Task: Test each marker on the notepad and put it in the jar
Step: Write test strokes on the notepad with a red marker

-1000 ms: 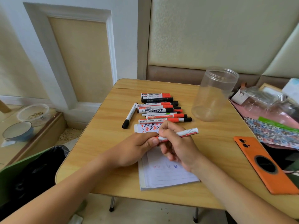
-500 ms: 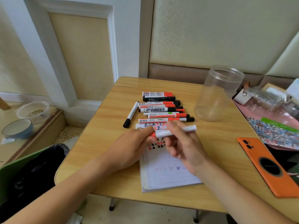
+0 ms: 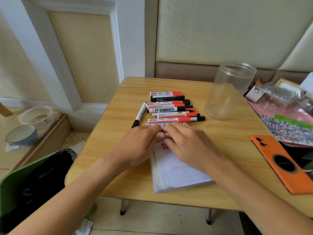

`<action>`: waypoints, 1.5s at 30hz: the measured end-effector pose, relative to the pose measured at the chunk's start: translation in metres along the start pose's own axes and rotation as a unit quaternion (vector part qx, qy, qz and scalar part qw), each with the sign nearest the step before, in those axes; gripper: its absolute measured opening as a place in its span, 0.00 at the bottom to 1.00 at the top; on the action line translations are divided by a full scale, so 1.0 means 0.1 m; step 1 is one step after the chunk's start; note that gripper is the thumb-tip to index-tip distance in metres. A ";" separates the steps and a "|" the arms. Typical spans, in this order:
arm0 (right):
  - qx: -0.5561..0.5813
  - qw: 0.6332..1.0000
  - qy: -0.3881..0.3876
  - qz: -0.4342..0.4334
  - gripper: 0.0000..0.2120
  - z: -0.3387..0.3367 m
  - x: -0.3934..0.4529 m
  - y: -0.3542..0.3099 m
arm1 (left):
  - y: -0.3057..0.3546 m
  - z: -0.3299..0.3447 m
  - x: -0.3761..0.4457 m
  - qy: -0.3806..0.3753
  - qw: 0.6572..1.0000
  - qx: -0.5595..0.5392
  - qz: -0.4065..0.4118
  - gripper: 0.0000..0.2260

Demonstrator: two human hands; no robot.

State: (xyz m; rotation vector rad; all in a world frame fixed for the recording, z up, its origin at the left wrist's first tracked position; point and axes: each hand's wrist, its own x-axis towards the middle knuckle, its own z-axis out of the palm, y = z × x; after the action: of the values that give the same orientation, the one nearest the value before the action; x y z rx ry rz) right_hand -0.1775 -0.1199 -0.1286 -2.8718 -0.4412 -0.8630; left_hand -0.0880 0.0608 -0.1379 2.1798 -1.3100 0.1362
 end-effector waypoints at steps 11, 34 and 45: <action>-0.012 0.999 -0.033 0.000 0.15 -0.08 0.07 0.08 | -0.05 -0.01 0.08 0.028 0.999 -0.033 0.029 0.18; 0.621 0.678 0.003 0.393 0.16 -0.11 -0.06 0.07 | -0.14 0.18 -0.01 0.027 0.999 0.045 -0.008 0.13; 0.551 0.758 -0.001 0.349 0.05 -0.16 -0.13 -0.01 | -0.16 0.17 -0.03 0.018 0.999 0.044 -0.015 0.15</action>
State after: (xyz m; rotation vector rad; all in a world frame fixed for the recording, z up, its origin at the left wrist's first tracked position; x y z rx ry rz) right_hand -0.1963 -0.1251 -0.1226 -1.6678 0.1426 -0.2594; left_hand -0.0797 0.0596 -0.1594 2.2595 -1.2718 0.2231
